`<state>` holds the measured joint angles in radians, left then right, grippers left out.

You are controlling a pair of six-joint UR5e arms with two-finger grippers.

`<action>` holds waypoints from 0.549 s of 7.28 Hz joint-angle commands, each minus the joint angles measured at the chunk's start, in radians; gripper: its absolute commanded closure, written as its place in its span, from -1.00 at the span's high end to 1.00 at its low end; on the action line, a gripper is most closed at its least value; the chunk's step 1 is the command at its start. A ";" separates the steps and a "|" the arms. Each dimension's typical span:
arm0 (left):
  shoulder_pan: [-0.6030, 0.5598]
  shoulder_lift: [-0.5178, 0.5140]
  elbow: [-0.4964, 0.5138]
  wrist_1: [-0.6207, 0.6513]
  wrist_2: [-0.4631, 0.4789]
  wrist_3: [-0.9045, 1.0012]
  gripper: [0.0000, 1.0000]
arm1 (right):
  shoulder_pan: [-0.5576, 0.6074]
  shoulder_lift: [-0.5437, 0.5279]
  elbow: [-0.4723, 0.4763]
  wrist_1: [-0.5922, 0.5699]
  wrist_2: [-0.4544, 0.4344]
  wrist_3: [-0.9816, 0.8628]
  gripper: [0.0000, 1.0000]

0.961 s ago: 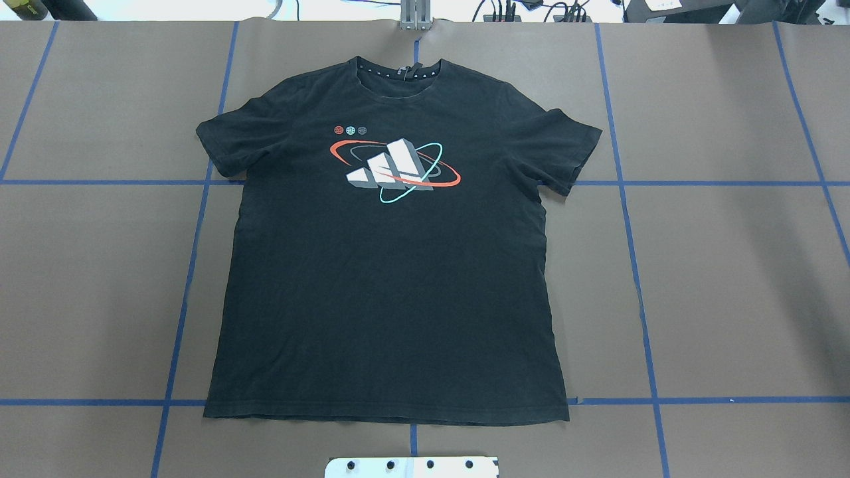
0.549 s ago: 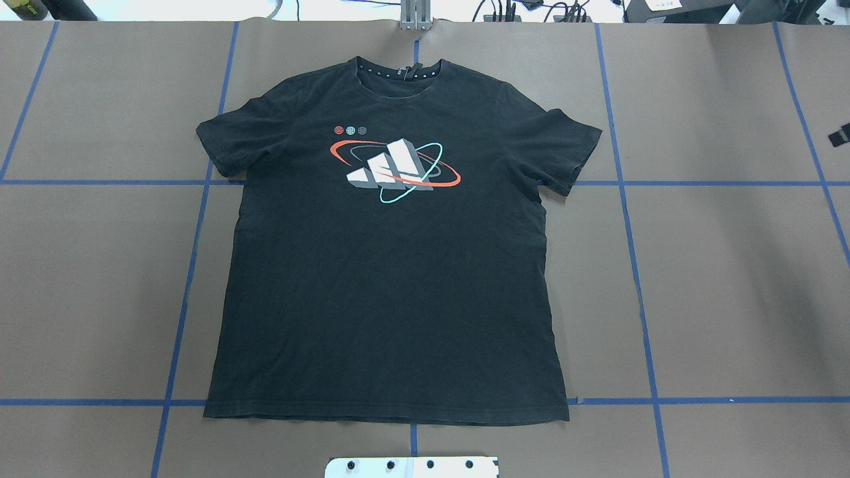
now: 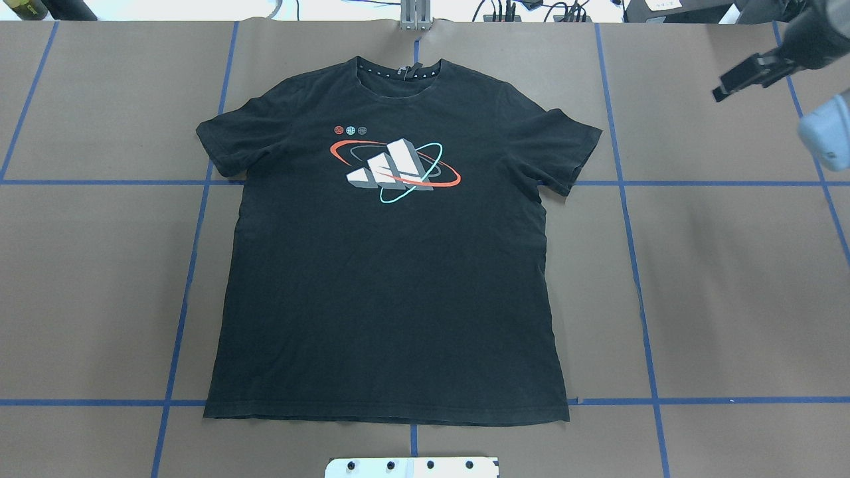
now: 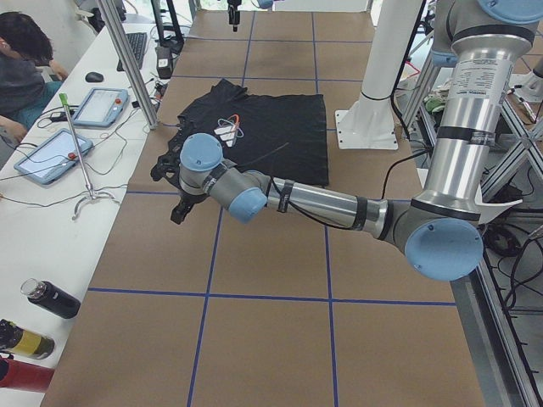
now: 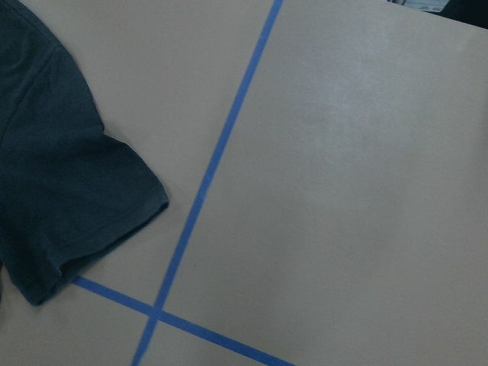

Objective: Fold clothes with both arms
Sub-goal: 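Move the right gripper toward the shirt's shoulder farthest from the robot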

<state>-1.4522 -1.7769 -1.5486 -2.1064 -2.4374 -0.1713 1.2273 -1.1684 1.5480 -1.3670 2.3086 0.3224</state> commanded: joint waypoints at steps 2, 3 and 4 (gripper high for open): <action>0.058 -0.095 0.113 -0.038 0.005 -0.011 1.00 | -0.110 0.218 -0.269 0.161 -0.021 0.255 1.00; 0.068 -0.096 0.113 -0.040 0.005 -0.022 1.00 | -0.135 0.246 -0.402 0.348 -0.058 0.339 1.00; 0.081 -0.096 0.110 -0.058 0.005 -0.055 1.00 | -0.181 0.246 -0.443 0.412 -0.133 0.406 1.00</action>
<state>-1.3854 -1.8701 -1.4387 -2.1497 -2.4330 -0.1980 1.0949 -0.9405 1.1963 -1.0810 2.2458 0.6334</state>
